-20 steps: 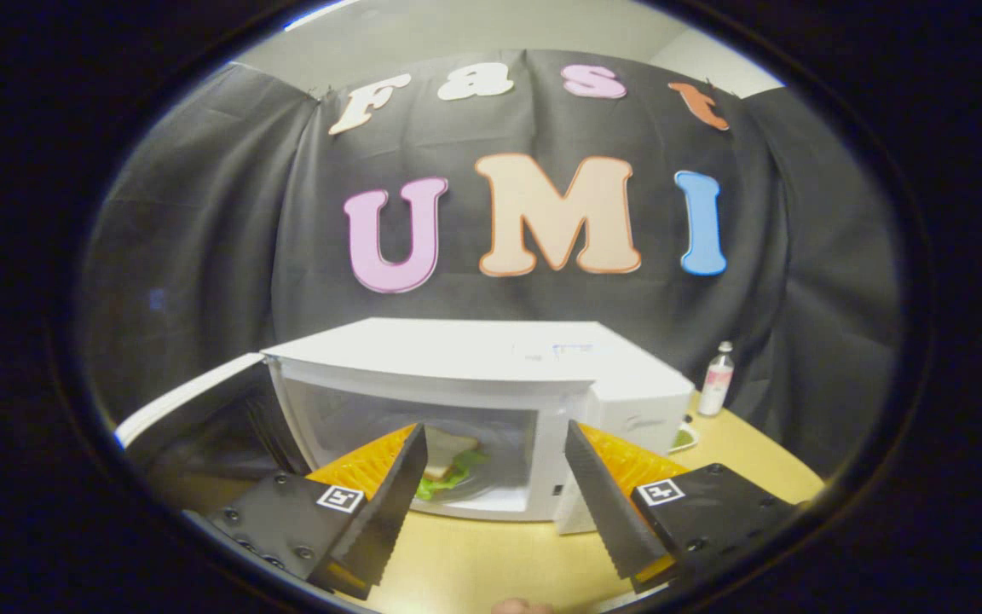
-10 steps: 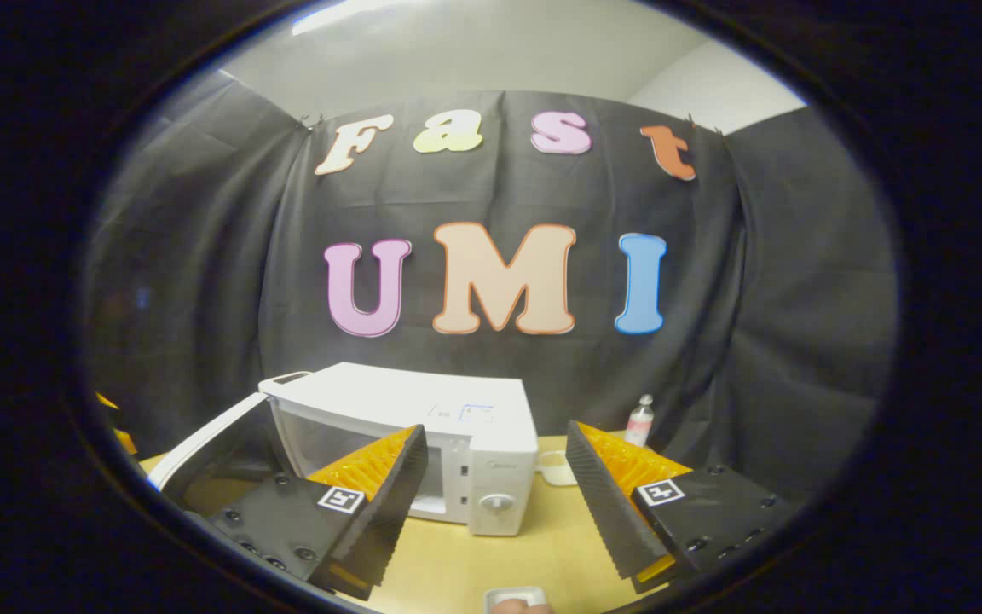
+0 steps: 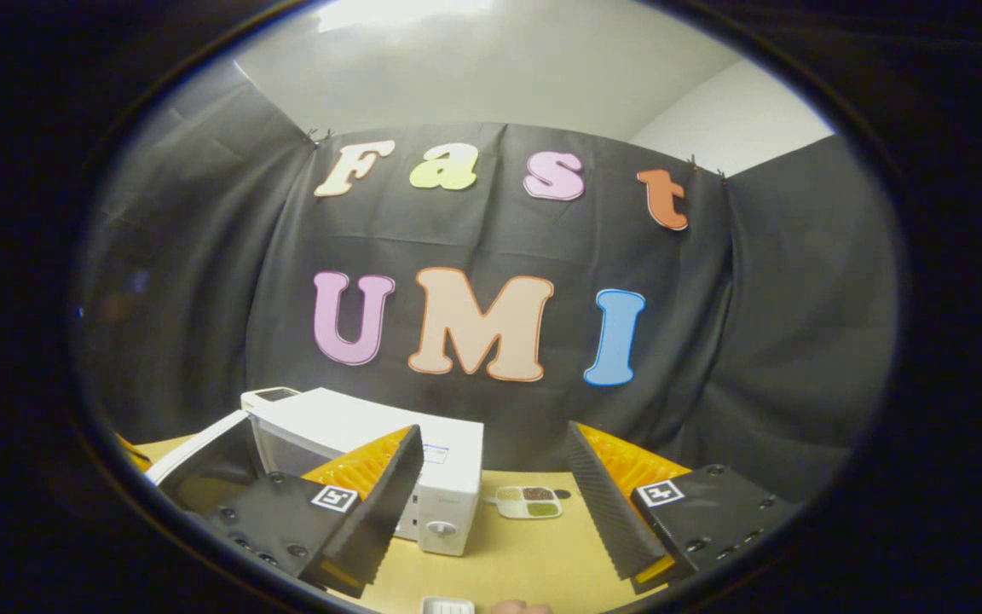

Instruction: Open the microwave oven with the left hand, put the food in, and close the microwave oven.

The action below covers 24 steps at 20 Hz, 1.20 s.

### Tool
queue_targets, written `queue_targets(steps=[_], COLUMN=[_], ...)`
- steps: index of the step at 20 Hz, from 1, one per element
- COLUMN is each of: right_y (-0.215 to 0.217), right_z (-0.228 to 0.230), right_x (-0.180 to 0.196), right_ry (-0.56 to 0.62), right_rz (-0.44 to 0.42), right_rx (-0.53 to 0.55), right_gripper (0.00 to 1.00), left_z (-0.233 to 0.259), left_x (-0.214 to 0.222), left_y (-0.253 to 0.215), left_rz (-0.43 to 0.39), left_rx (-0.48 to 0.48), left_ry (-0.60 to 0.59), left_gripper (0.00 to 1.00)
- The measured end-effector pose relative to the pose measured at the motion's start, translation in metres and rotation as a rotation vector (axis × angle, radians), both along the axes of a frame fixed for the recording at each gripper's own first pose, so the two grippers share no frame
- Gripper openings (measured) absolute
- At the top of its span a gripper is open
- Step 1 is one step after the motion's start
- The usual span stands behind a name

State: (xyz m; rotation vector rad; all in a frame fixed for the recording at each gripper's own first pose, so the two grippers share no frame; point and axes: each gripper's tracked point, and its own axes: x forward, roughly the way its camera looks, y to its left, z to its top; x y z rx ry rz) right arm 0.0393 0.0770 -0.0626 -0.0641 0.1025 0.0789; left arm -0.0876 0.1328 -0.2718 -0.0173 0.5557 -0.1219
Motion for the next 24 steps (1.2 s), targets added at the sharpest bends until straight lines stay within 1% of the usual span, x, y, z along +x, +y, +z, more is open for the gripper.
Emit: queue_targets(steps=[3,4,5,8,10,13,17,22,23,24], right_y=[-0.014,-0.018,-0.021,-0.032,-0.036,-0.046,-0.061,-0.082,-0.086,-0.089], right_z=[0.007,0.007,0.007,0.010,0.011,0.017,0.018,0.025,0.022,0.022], right_x=[0.004,0.005,0.007,0.015,0.019,0.020,0.023,0.023,0.021,0.020], right_ry=[-0.009,-0.007,-0.004,-0.008,-0.002,-0.008,-0.010,-0.024,-0.020,-0.017], right_rz=[-0.008,-0.009,-0.006,0.000,0.005,0.007,0.006,-0.025,-0.029,-0.033], right_rx=[0.009,0.015,0.020,0.012,0.027,0.047,0.035,0.040,0.034,0.032], right_gripper=[0.96,0.96,0.96,0.96,0.96,0.96,0.96,0.96,1.00,1.00], left_z=[-0.008,-0.011,-0.012,-0.011,-0.011,-0.008,-0.008,-0.005,-0.006,-0.006], left_x=[-0.001,-0.002,-0.003,0.000,0.004,0.016,0.034,0.064,0.070,0.077], left_y=[-0.008,-0.011,-0.014,-0.032,-0.045,-0.067,-0.093,-0.126,-0.131,-0.136], left_rz=[0.010,0.015,0.017,0.004,-0.008,-0.028,-0.058,-0.088,-0.088,-0.089], left_rx=[0.034,0.048,0.060,0.067,0.066,0.074,0.077,0.046,0.038,0.030], left_ry=[0.021,0.037,0.045,0.047,0.048,0.037,0.023,-0.001,-0.001,-0.001], left_gripper=[0.00,0.02,0.00,0.00,0.00,0.00,0.00,0.00,0.00,0.00])
